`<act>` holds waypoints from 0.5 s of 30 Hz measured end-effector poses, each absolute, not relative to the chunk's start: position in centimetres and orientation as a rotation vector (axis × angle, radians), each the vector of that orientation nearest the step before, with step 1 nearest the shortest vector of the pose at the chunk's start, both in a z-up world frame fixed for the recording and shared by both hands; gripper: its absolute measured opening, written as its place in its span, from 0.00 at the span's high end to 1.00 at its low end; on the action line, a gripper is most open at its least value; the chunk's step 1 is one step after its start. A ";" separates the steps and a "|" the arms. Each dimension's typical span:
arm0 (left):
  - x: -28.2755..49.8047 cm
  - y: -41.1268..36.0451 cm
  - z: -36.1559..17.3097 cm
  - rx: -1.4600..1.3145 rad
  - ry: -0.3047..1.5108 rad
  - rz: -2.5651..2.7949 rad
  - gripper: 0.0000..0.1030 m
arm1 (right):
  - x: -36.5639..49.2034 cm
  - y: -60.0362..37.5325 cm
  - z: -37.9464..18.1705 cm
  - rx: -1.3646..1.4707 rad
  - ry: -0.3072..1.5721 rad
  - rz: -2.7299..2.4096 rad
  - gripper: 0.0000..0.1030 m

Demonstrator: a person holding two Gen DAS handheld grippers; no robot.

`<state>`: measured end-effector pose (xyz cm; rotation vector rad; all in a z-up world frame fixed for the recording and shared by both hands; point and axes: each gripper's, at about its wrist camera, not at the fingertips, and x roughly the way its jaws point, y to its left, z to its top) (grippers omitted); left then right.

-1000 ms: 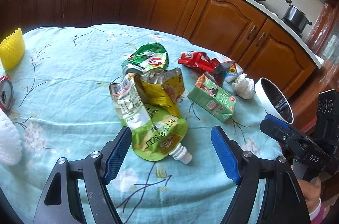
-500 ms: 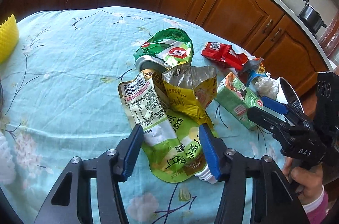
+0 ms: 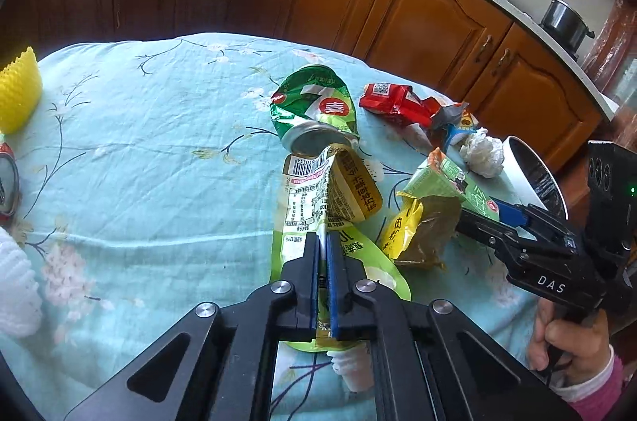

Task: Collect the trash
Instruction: 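Grasp the green-yellow pouch with the left tool while the right tool grasps the green juice box, then carry the pouch and juice box over the bin and open both tools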

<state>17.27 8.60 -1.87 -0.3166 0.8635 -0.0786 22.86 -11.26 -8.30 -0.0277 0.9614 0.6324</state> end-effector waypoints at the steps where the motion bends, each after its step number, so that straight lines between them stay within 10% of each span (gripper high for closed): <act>1: 16.9 8.5 -1.6 -0.313 0.855 -0.080 0.98 | 22.4 -11.7 -8.1 -0.014 0.957 0.624 0.46; 15: 13.7 4.7 3.2 -0.254 0.743 -0.209 0.98 | 18.7 -20.5 -6.5 0.157 0.911 0.452 0.46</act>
